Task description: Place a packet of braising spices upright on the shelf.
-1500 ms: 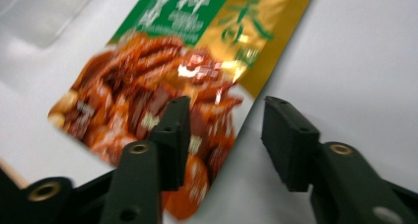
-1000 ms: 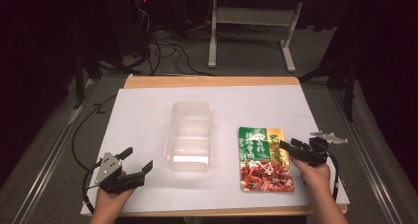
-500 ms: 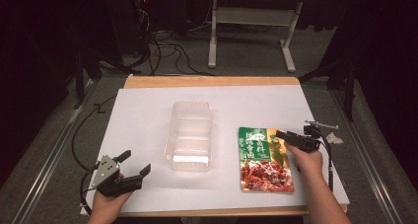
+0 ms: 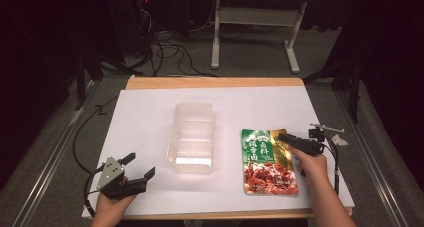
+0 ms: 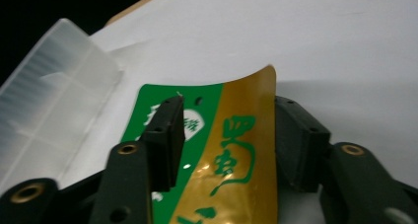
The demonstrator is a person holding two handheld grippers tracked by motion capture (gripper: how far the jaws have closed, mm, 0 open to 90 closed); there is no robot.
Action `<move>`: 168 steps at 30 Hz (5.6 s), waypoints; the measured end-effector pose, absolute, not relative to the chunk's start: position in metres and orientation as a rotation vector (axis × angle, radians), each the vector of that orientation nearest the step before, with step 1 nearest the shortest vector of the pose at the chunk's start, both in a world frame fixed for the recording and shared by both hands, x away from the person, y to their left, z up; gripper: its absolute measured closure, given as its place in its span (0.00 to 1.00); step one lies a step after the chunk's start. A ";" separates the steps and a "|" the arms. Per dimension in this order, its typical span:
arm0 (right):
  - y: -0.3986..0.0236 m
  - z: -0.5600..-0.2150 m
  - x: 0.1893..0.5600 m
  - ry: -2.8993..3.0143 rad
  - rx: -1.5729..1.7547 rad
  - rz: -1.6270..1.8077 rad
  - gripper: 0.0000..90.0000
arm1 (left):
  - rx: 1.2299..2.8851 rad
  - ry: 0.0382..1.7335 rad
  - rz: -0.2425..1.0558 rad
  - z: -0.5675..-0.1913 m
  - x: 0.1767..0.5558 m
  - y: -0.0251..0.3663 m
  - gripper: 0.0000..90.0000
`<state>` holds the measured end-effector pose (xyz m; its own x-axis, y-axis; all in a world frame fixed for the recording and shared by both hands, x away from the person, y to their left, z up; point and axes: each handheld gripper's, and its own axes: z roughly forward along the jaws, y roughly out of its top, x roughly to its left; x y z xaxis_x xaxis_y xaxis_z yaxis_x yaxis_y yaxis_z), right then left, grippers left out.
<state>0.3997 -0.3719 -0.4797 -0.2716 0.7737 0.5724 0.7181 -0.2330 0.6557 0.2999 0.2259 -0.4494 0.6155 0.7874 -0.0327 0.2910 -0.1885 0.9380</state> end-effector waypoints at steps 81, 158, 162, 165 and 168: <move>-0.348 -0.357 0.287 1.543 1.165 1.558 1.00 | 1.786 0.855 0.549 -0.451 0.301 0.218 0.17; -0.381 -0.402 0.270 1.702 1.344 1.370 1.00 | 1.808 0.816 0.530 -0.451 0.302 0.214 0.17; -0.380 -0.400 0.269 1.693 1.328 1.378 1.00 | 1.805 0.816 0.529 -0.450 0.302 0.215 0.17; -0.379 -0.399 0.268 1.690 1.320 1.383 1.00 | 1.806 0.815 0.529 -0.450 0.302 0.214 0.17; -0.378 -0.397 0.267 1.687 1.311 1.392 1.00 | 1.805 0.815 0.529 -0.450 0.302 0.214 0.17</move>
<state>0.2672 -0.3783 -0.3975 -0.3465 0.9268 0.1445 0.3182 -0.0288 0.9476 0.3016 0.2144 -0.4502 0.6715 0.7407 -0.0209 0.2827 -0.2300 0.9312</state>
